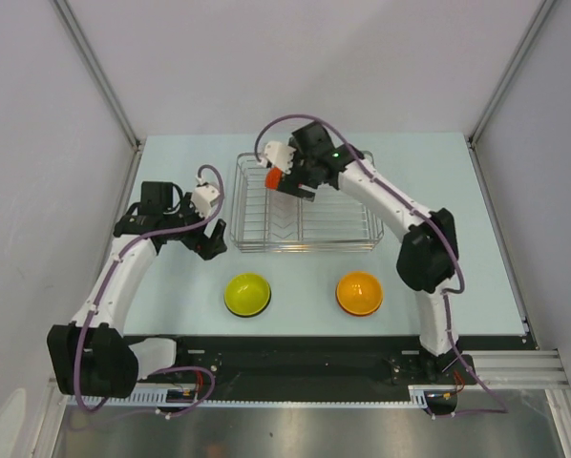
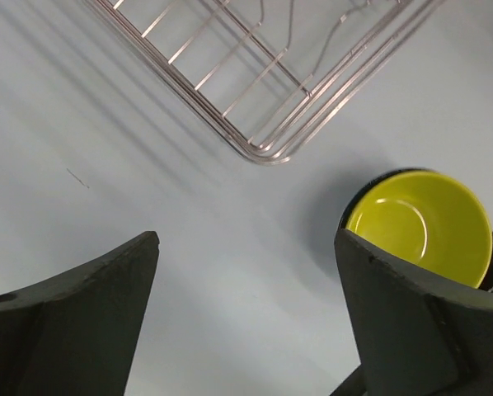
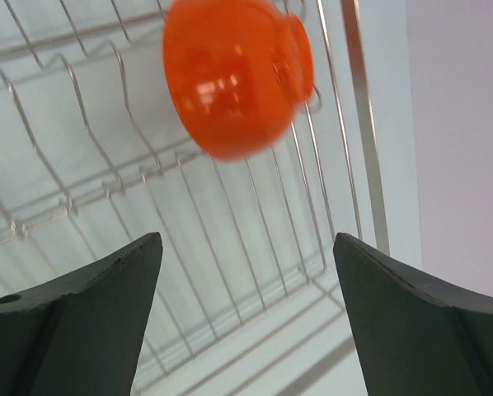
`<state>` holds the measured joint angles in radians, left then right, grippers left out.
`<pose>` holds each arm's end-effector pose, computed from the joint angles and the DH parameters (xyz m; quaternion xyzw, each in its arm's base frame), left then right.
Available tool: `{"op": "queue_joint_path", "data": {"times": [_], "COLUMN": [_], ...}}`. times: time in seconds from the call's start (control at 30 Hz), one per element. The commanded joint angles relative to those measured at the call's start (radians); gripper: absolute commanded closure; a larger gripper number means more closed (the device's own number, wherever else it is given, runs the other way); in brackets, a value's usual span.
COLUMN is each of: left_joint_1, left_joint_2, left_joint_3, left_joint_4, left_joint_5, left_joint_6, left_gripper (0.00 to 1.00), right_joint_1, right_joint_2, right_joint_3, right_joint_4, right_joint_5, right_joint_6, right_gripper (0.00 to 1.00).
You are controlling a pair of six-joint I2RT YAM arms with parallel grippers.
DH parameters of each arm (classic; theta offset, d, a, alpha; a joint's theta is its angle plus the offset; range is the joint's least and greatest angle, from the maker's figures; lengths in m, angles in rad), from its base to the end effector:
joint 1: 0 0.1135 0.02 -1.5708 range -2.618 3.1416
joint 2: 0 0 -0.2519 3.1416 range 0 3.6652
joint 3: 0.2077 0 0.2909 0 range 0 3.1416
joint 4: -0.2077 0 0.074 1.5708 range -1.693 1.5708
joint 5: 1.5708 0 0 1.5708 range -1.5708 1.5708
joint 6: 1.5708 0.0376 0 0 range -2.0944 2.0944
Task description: Load the bowls into the dish rack
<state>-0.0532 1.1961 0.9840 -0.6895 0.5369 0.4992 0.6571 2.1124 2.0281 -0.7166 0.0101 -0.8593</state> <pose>0.2832 -0.0343 0.2633 0.3322 0.8524 -0.1743 0.3642 0.4090 0.3150 0.2850 -0.6359 0.6742 -0.0426 0.3731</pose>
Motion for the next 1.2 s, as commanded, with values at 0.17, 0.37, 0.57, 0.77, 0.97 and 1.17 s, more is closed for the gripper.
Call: {"op": "queue_joint_path", "data": {"times": [0.17,0.37,0.57,0.77,0.97,1.17], "left_joint_1": [0.009,-0.003,-0.014,-0.052,-0.132,-0.198], "left_joint_2": [-0.095,-0.116,-0.093,-0.027,0.059,0.129], "left_joint_3": [-0.031,-0.102,-0.151,-0.123,-0.105,-0.064], "left_joint_4": [-0.286,-0.324,-0.285,-0.274,-0.207,-0.177], "left_joint_5": [0.063,0.069,0.037,0.032,-0.017,-0.023], "left_joint_6": [0.214,0.239,0.234,0.236,0.203,0.167], "left_gripper": [0.14,0.19,0.21,0.30,0.43,0.49], "right_joint_1": [-0.140,-0.169,-0.194,-0.198,-0.211,-0.212], "right_joint_2": [-0.412,-0.627,-0.709,-0.743,-0.746,-0.740], "right_joint_3": [-0.311,-0.574,-0.635,-0.660,-0.683,-0.697], "right_joint_4": [0.051,0.147,0.129,0.125,0.138,0.146], "right_joint_5": [-0.090,-0.052,-0.032,-0.021,-0.024,-0.024], "right_joint_6": [0.248,0.270,0.278,0.276,0.279,0.278], "right_gripper": [0.09,0.09,0.09,0.09,0.09,0.09]}}
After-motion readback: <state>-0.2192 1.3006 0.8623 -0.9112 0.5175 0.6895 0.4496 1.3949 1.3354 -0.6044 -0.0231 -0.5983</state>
